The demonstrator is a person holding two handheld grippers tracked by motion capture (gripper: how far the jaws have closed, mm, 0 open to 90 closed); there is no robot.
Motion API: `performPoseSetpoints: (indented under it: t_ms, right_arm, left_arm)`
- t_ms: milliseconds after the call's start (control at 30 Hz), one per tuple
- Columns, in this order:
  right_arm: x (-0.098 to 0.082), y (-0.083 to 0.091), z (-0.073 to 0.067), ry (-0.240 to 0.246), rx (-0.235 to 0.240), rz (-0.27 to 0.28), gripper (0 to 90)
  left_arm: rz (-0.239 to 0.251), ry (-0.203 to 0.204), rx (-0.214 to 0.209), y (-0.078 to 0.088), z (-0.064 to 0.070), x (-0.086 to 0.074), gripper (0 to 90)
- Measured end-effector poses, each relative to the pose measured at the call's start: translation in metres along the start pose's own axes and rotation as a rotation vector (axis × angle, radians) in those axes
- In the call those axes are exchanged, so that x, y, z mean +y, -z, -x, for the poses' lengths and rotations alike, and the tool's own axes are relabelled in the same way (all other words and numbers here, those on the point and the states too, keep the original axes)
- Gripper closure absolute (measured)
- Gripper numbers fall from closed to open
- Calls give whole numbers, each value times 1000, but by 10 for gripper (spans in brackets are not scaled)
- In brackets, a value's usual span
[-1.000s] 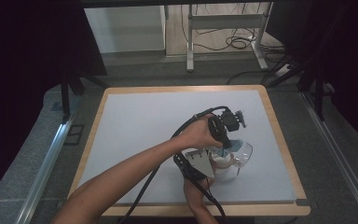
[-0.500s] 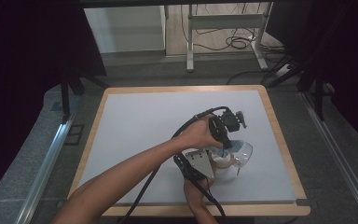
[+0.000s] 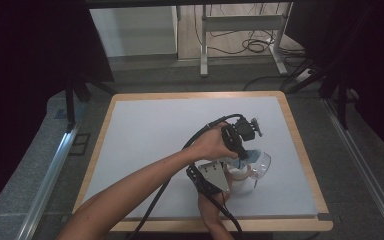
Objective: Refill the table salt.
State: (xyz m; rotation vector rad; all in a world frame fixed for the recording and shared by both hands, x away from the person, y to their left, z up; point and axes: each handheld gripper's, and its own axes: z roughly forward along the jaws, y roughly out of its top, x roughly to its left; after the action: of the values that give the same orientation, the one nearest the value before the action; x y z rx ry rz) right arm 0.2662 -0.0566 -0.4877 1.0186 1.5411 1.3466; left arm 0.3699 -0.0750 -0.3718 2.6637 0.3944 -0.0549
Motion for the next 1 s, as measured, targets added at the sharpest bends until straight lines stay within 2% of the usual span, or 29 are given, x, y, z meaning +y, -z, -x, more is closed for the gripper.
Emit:
performPoseSetpoints:
  t_ms: [167, 1000]
  right_arm:
    - [-2, 1, -1, 3, 17, -13, 445]
    - [-12, 2, -1, 27, 40, -47, 441]
  left_arm:
    - [9, 6, -5, -1, -1, -3, 900]
    - [38, 28, -26, 0, -6, -11, 899]
